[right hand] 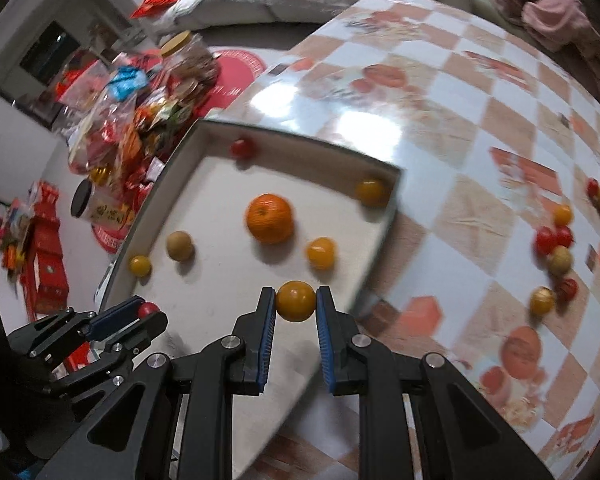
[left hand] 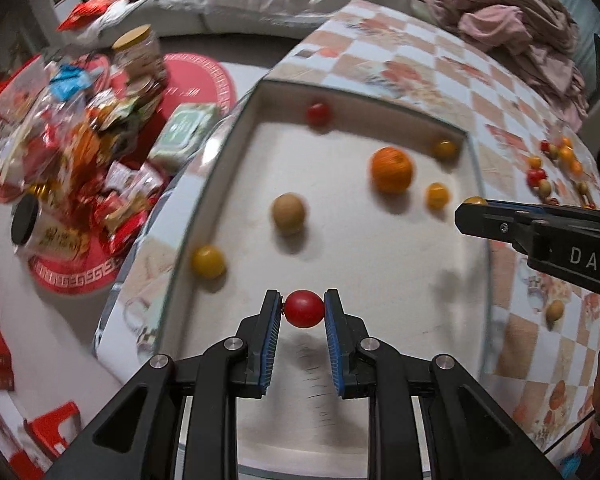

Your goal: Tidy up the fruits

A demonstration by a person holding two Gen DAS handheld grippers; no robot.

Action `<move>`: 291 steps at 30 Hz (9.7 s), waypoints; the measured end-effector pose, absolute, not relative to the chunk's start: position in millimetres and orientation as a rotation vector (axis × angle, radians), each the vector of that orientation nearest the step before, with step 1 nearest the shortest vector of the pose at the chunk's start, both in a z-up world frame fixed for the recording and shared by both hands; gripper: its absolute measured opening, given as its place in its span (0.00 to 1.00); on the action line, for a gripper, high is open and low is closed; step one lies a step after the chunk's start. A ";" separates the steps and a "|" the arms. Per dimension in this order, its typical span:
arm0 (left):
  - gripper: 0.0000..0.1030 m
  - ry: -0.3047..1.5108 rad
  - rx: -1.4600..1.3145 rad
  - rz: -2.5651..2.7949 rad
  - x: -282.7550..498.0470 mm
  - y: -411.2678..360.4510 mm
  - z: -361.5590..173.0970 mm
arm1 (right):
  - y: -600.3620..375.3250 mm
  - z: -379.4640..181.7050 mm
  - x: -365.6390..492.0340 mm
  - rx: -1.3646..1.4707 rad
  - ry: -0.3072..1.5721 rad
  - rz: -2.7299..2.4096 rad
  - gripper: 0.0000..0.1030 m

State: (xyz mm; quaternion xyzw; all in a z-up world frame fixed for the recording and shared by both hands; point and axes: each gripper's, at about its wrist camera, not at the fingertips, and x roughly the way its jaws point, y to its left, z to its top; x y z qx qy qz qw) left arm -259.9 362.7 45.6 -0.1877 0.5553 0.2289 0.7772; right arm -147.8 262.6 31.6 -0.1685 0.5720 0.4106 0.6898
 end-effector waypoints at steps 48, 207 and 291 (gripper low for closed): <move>0.74 1.240 -0.321 0.540 -283.0 362.9 26.9 | 304.7 -2.6 -169.1 -0.516 1.291 0.926 0.50; 0.24 1.247 -0.424 0.483 -285.3 343.2 29.6 | 278.7 8.1 -181.6 -0.537 1.312 0.954 0.27; 1.00 1.386 -0.288 0.387 -289.6 340.8 83.2 | 244.9 74.8 -189.8 -0.569 1.334 0.743 1.00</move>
